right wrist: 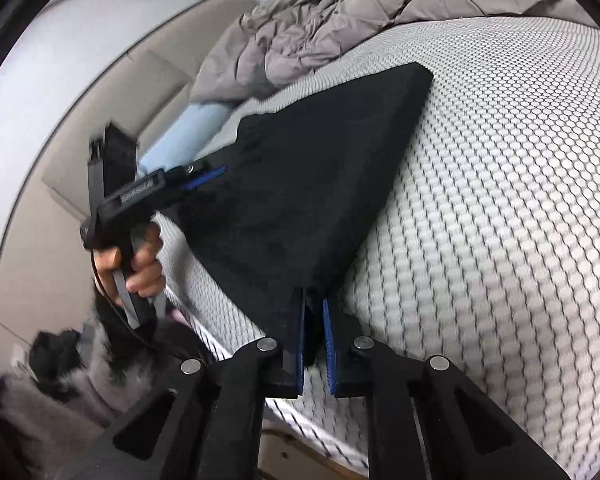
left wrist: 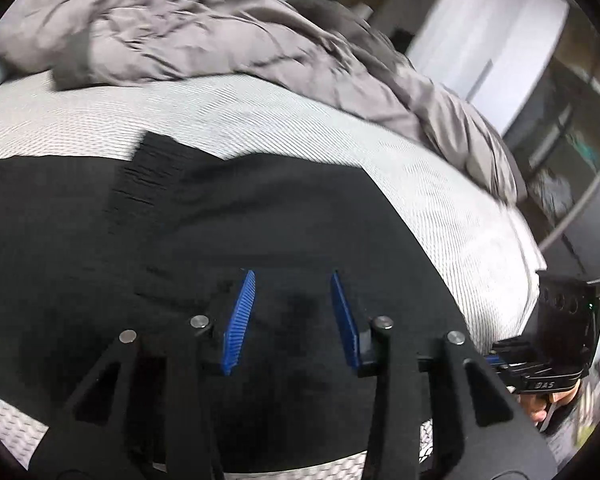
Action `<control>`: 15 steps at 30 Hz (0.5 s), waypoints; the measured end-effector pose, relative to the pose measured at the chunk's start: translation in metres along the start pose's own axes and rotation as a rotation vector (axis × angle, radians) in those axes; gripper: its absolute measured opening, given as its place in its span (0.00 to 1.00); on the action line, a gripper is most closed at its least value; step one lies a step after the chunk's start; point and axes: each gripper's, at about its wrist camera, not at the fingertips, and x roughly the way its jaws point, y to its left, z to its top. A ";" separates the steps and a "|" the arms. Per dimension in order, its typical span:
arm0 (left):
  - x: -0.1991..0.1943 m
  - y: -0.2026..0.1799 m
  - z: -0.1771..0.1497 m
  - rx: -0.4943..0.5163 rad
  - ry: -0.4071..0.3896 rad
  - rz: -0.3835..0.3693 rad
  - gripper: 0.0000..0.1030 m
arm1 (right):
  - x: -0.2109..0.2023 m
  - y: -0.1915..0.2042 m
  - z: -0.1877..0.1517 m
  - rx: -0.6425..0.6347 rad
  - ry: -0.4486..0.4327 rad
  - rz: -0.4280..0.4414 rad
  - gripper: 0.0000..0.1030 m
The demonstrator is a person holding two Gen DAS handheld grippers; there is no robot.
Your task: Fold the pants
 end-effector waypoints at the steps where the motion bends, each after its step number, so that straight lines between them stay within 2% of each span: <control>1: 0.005 -0.010 -0.004 0.017 0.014 -0.011 0.34 | 0.003 -0.002 -0.002 0.011 0.016 -0.009 0.08; 3: 0.015 -0.029 -0.014 0.040 0.039 -0.039 0.34 | -0.003 -0.005 -0.002 0.031 -0.002 0.018 0.09; 5: 0.027 -0.058 -0.026 0.084 0.075 -0.096 0.35 | -0.026 -0.007 0.004 0.039 -0.103 0.043 0.16; 7: 0.037 -0.089 -0.037 0.161 0.096 -0.127 0.37 | -0.041 -0.015 0.012 0.084 -0.187 0.075 0.33; 8: 0.040 -0.104 -0.044 0.205 0.085 -0.129 0.41 | -0.044 -0.018 0.017 0.102 -0.208 0.073 0.36; 10: 0.049 -0.131 -0.058 0.309 0.084 -0.111 0.52 | -0.038 -0.024 0.032 0.132 -0.213 0.027 0.37; 12: 0.064 -0.146 -0.072 0.383 0.126 -0.030 0.53 | -0.023 -0.027 0.047 0.146 -0.185 0.004 0.37; 15: 0.070 -0.147 -0.078 0.381 0.145 -0.037 0.53 | 0.007 -0.035 0.073 0.170 -0.123 -0.043 0.37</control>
